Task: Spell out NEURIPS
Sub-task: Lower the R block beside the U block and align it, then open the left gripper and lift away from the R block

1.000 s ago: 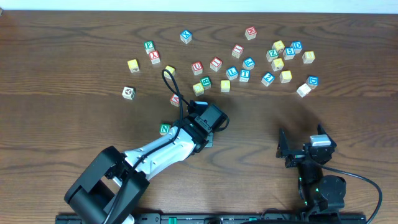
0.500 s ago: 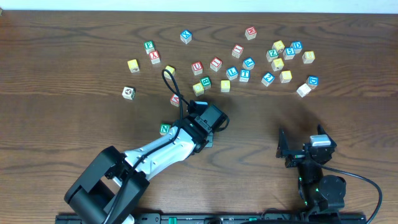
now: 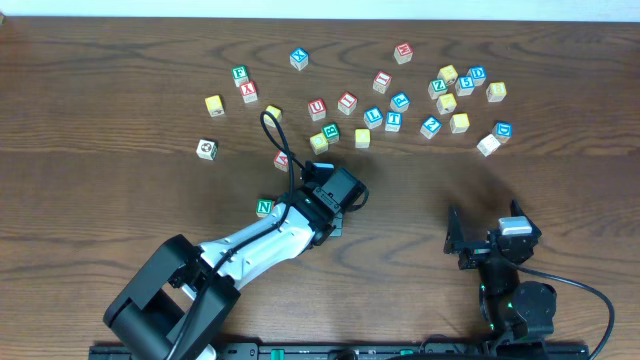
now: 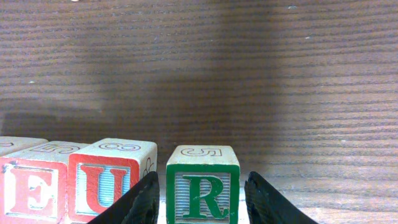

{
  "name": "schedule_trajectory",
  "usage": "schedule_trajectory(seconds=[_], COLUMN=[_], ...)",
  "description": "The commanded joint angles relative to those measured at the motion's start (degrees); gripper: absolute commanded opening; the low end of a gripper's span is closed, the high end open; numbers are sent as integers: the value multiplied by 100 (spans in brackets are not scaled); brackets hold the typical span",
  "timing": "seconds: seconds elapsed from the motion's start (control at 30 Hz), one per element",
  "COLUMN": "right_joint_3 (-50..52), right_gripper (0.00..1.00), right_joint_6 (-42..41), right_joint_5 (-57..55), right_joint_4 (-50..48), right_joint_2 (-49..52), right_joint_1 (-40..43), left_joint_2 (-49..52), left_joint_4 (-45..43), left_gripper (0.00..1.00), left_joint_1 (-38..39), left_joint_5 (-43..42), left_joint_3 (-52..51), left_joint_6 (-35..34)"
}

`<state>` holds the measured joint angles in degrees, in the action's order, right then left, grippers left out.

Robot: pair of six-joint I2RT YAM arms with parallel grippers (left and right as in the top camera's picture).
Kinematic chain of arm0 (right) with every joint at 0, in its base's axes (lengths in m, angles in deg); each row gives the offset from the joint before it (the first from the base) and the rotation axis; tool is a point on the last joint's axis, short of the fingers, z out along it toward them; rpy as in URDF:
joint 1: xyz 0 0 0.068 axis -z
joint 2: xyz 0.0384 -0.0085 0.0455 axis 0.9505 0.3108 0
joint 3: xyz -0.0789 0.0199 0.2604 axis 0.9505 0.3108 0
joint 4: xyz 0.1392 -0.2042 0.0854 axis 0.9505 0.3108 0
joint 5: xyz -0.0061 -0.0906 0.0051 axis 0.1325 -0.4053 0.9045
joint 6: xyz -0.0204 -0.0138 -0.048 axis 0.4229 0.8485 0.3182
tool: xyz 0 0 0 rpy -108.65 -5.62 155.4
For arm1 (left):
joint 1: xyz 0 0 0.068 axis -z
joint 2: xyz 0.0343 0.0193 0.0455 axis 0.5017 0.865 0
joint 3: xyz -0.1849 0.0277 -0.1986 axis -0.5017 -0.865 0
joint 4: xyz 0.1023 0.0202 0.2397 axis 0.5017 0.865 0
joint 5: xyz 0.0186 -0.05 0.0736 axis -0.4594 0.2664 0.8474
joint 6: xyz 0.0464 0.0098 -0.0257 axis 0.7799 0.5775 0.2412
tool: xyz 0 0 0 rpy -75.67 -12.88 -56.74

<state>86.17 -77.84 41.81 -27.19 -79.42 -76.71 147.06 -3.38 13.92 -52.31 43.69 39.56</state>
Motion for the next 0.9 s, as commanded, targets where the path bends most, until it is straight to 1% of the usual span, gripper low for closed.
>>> schedule_trajectory(seconds=[0.0,0.1,0.7,0.87], right_joint_3=[7,7,7,7], right_gripper=[99,99,99,99], right_joint_6=[-42,-42,-42,-42], right_joint_5=[11,11,11,11], right_joint_4=[24,24,24,22], right_joint_2=[4,4,4,4], right_joint_1=[28,28,28,28], left_joint_2=[85,85,74,-92], left_joint_4=[13,9,2,22], left_gripper=[43,39,38,38], left_joint_1=[-7,-7,-7,-7], left_joint_5=[96,96,94,94], left_joint_3=[-2,0,63,70], left_joint_6=[-2,-2,44,131])
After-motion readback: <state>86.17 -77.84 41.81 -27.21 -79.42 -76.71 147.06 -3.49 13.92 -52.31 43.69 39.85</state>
